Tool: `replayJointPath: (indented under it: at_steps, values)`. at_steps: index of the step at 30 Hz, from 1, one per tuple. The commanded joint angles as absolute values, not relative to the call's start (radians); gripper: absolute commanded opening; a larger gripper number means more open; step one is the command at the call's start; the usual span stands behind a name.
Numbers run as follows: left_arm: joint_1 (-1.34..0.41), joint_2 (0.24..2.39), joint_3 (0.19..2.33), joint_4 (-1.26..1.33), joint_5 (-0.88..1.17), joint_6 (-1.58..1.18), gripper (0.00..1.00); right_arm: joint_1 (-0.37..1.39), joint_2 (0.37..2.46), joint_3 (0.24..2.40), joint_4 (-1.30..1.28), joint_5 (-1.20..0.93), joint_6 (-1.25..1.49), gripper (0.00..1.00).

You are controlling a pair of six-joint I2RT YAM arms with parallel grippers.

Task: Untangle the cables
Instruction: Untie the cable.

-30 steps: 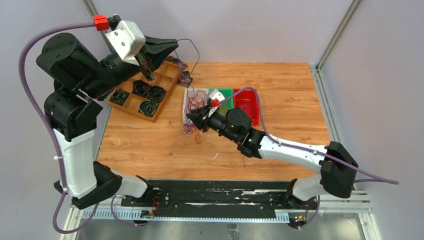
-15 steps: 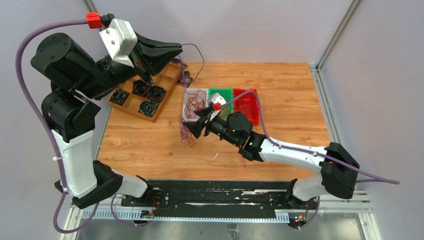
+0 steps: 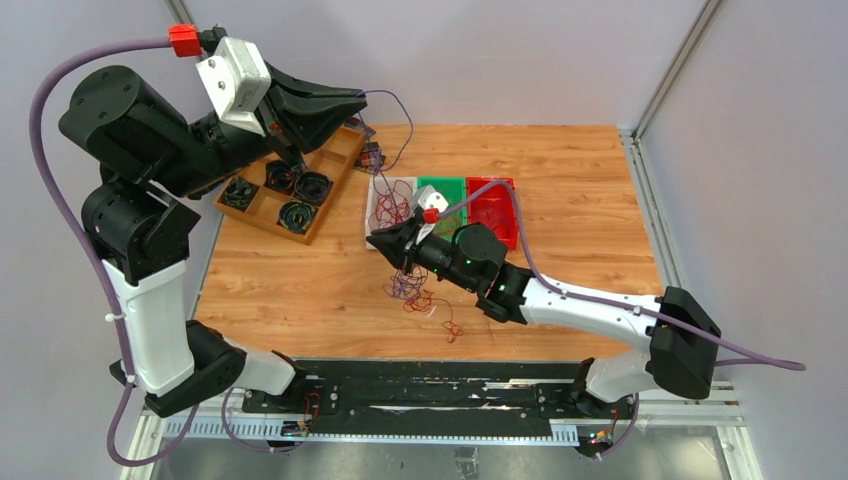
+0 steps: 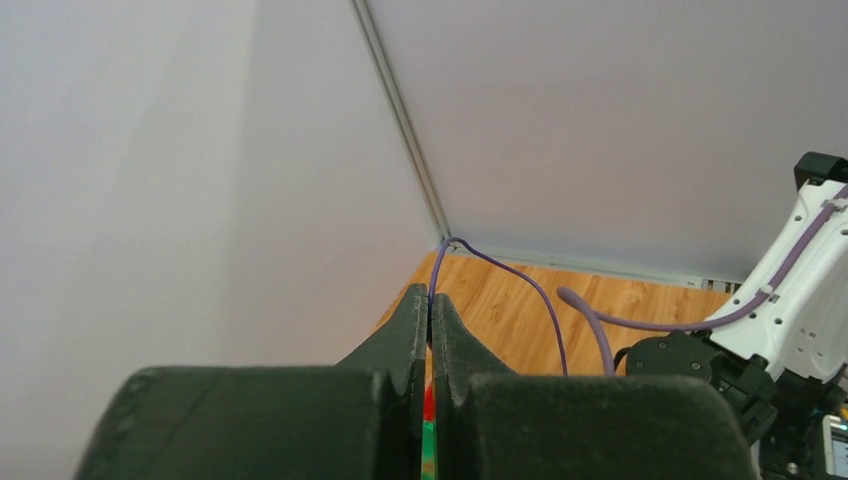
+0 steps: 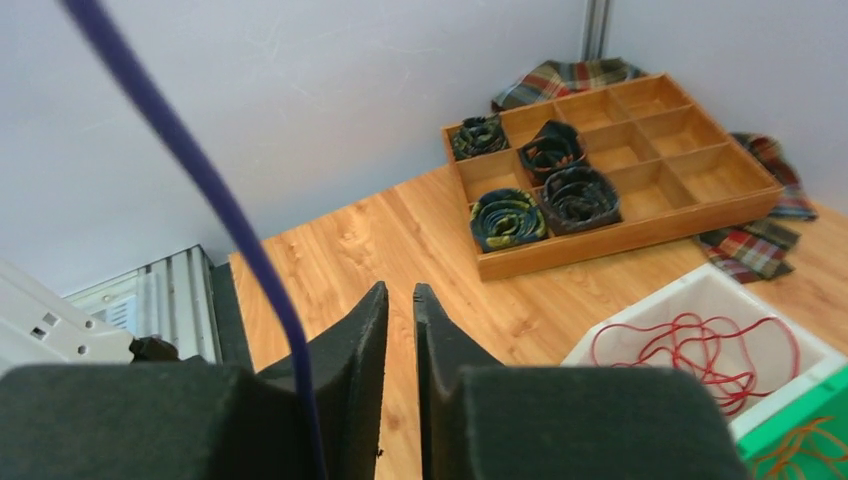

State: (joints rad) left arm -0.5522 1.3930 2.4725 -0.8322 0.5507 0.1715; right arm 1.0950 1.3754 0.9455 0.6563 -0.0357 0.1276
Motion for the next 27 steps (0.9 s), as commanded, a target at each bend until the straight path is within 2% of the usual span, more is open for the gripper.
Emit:
replayJointPath:
  at_steps: [1,4,11,18,27]
  values:
    - [-0.558,1.400,2.510,-0.791,0.582,0.116,0.00,1.110,1.441,0.944,0.676,-0.088,0.182,0.10]
    - [-0.558,1.394,2.486,-0.780,0.602,0.077,0.00,1.111,1.494,0.927,0.705,-0.116,0.224,0.05]
    - [-0.558,1.391,2.507,-0.752,0.595,0.063,0.00,1.111,1.582,0.908,0.740,-0.121,0.257,0.04]
    - [-0.558,1.386,2.516,-0.701,0.527,0.086,0.00,1.111,1.580,0.794,0.818,-0.057,0.268,0.07]
    - [-0.558,1.384,2.502,-0.551,0.306,0.199,0.00,1.111,1.544,0.589,0.898,0.063,0.271,0.13]
